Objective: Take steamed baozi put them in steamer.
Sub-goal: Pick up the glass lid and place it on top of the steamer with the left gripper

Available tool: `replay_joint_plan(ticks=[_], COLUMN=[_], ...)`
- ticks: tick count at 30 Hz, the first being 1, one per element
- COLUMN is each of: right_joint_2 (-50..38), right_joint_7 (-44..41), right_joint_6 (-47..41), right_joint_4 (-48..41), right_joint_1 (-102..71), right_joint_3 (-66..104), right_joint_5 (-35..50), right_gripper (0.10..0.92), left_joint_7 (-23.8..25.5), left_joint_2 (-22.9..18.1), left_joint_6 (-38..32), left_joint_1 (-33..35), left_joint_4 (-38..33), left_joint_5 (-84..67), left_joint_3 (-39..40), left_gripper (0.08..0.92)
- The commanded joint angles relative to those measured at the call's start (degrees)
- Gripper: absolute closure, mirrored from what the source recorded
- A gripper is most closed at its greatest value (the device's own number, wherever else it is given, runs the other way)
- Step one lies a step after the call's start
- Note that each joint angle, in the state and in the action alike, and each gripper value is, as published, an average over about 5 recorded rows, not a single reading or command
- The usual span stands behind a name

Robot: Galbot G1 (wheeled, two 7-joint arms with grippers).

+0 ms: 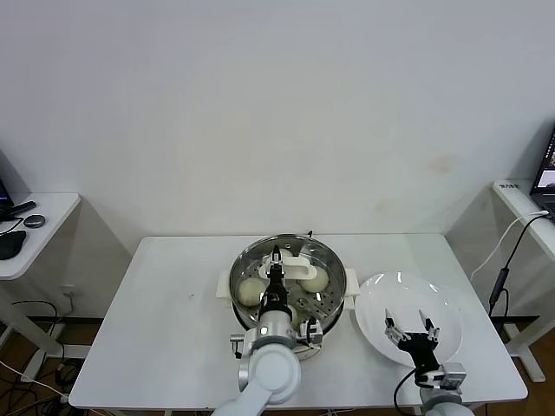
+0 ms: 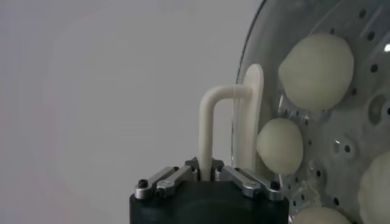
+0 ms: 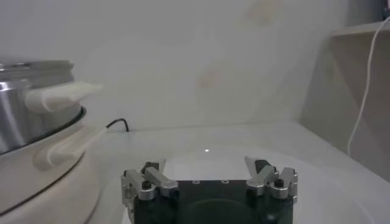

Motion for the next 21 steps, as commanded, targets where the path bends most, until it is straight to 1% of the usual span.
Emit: replay_joint_plan(ticks=[1, 7, 10, 13, 21], right_joint_2=[0.06, 0.02, 0.02, -0.01, 0.26], right_joint_7=[-0.05, -0.02, 0.07, 0.1, 0.76], right_joint_6=[0.0, -0.02, -0.14, -0.24, -0.5], right_joint_4=[0.14, 0.21, 0.31, 0.36, 0.59], right_joint_1=[0.02, -0.03, 0.0, 0.0, 0.13], right_joint_3=[-0.05, 0.0, 0.01, -0.01, -0.52], right_joint_5=[-0.06, -0.04, -0.02, -0.09, -0.55], right_gripper=[0.203, 0.203, 0.203, 0.203, 0.203], left_joint_7=[0.19, -1.37, -0.3, 1.54, 4.08], left_joint_2=[-0.16, 0.15, 0.71, 1.77, 5.19], left_joint_6=[0.04, -0.88, -1.83, -2.18, -1.93], left_joint_1=[-0.06, 0.66, 2.35, 4.36, 9.86], left_joint_4=[0.45, -0.73, -3.64, -7.47, -18.87], left_joint_5=[-0.18, -2.46, -3.01, -3.12, -4.41], left_joint_3=[0.06, -0.31, -0.7, -0.61, 0.63], left_gripper=[0.826, 0.826, 0.809, 0.744, 0.511])
